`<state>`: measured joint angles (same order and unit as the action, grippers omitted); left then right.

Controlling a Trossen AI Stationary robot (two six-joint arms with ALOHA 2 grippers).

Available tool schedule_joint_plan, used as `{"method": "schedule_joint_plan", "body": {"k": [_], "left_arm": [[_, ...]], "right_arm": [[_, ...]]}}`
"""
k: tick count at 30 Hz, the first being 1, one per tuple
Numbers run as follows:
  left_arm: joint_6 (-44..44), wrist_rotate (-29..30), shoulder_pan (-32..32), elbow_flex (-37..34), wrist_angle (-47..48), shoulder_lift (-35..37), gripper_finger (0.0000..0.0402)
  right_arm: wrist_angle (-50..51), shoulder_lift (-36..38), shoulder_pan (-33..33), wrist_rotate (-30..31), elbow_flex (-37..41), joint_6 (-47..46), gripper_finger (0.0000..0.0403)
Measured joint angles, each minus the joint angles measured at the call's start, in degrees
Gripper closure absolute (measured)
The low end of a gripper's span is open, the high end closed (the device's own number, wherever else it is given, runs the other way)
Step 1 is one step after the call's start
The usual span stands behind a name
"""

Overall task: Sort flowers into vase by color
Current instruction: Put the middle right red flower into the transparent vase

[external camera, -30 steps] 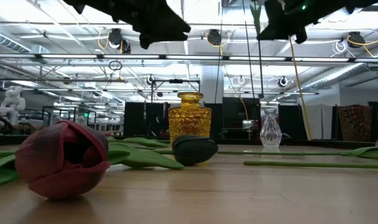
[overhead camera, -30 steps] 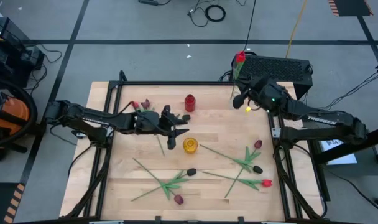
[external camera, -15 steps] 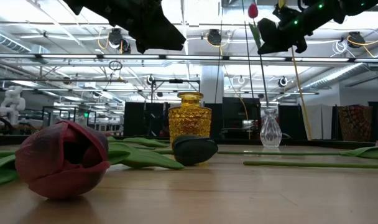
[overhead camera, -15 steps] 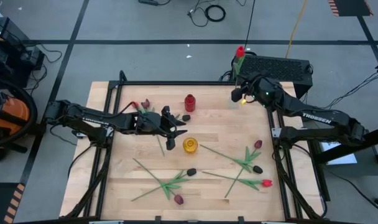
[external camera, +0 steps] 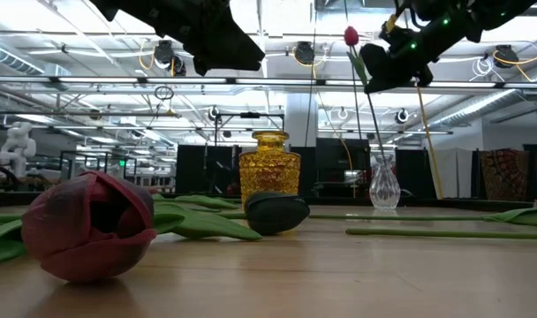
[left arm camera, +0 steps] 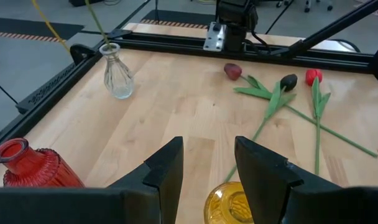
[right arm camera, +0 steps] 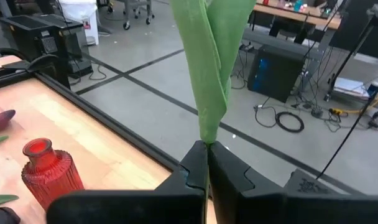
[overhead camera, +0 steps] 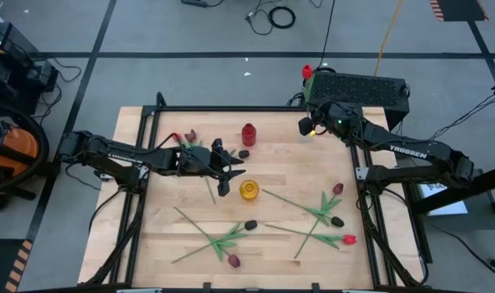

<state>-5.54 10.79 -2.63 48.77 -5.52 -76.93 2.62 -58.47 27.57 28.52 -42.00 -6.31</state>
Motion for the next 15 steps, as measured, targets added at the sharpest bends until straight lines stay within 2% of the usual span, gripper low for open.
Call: {"method": "schedule_joint_plan", "body": {"k": [7, 12, 15], "left_arm": [[0.0, 0.0, 0.0, 0.0, 0.0, 0.0, 0.0252], [0.0, 0.0, 0.0, 0.0, 0.0, 0.0, 0.0252], [0.0, 0.0, 0.0, 0.0, 0.0, 0.0, 0.0252]], "right_arm": [[1.3, -2.5, 0.0, 0.2, 0.0, -3.6, 0.0396], [4.9, -3.8, 0.0, 5.1, 0.0, -5.6, 0.0363], [7.5, -3.8, 0.0, 6.0, 0.0, -7.2, 0.0339]]}}
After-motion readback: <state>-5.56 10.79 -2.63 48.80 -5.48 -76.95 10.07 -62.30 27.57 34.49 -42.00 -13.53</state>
